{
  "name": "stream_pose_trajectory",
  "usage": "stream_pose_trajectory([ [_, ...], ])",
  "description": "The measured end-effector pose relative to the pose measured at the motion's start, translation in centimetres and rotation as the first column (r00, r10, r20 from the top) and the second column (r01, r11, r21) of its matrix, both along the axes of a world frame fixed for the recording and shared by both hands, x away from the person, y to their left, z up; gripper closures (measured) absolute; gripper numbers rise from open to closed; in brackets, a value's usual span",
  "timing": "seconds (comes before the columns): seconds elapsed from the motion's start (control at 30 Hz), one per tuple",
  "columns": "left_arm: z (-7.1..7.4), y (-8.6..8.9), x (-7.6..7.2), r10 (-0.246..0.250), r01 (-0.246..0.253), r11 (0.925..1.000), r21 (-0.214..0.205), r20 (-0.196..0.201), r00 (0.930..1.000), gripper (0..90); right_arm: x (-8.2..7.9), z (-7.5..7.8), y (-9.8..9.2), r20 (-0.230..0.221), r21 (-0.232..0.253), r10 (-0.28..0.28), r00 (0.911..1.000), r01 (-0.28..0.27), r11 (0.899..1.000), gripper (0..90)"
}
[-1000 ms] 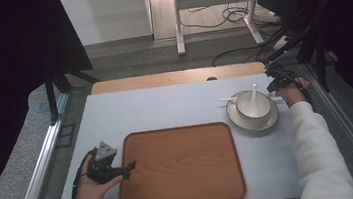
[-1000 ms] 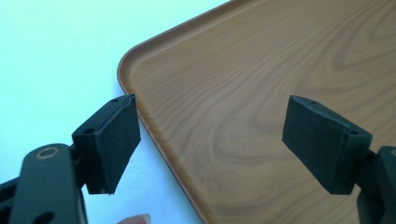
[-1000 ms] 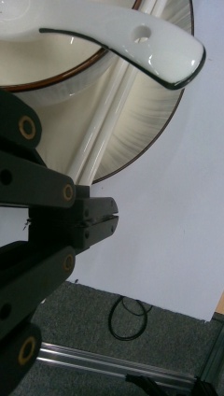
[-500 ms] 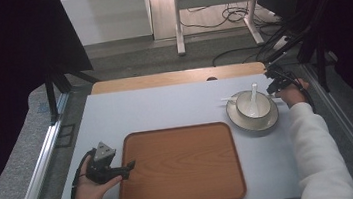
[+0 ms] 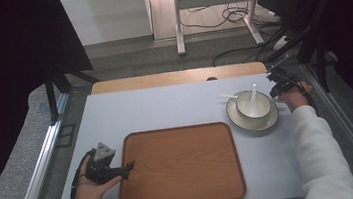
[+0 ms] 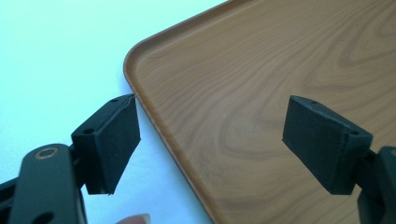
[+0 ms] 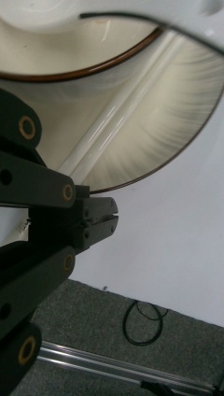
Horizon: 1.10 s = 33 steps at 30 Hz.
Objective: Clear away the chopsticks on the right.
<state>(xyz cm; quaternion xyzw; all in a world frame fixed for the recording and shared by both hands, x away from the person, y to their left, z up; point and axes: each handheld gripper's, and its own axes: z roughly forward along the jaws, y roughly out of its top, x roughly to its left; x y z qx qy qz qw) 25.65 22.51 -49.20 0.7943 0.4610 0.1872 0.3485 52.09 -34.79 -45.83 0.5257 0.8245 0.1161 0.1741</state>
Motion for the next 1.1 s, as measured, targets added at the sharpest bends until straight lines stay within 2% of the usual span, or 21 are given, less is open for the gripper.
stream_pose_trajectory([
  [0.2,0.0,0.0,0.0,0.002,-0.002,1.0000,0.002,-0.001,1.0000,18.7,-1.1,0.1,-1.0,-0.007,0.024,-0.015,0.9999,0.015,1.000,89.5],
  [0.57,-0.2,0.2,0.1,0.009,-0.009,0.9999,0.007,-0.004,1.0000,18.7,-1.9,0.2,-1.5,-0.013,0.040,-0.017,0.9998,0.017,0.999,89.5],
  [0.67,-0.2,0.2,0.1,0.010,-0.010,0.9999,0.004,-0.004,0.9999,18.7,-2.1,0.5,-1.6,0.007,0.036,-0.015,0.9999,0.014,0.999,89.5],
  [0.7,-0.1,0.2,0.1,0.010,-0.010,0.9999,0.004,-0.004,0.9999,18.7,-2.3,1.1,-1.5,0.028,0.049,-0.012,0.9995,0.011,0.999,89.5],
  [0.77,-0.2,0.2,0.1,0.009,-0.009,0.9999,0.006,-0.004,0.9999,18.7,-2.6,1.5,-1.4,0.033,0.058,0.005,0.9994,-0.007,0.998,89.6],
  [1.03,-0.2,0.1,0.0,0.007,-0.007,0.9999,0.010,-0.003,1.0000,18.6,-3.3,1.6,-0.6,-0.004,0.062,0.050,0.9988,-0.049,0.997,89.5],
  [1.1,-0.2,0.2,0.0,0.007,-0.007,0.9999,0.011,-0.005,1.0000,18.7,-3.3,1.4,-0.5,-0.014,0.042,0.057,0.9983,-0.056,0.998,89.5],
])
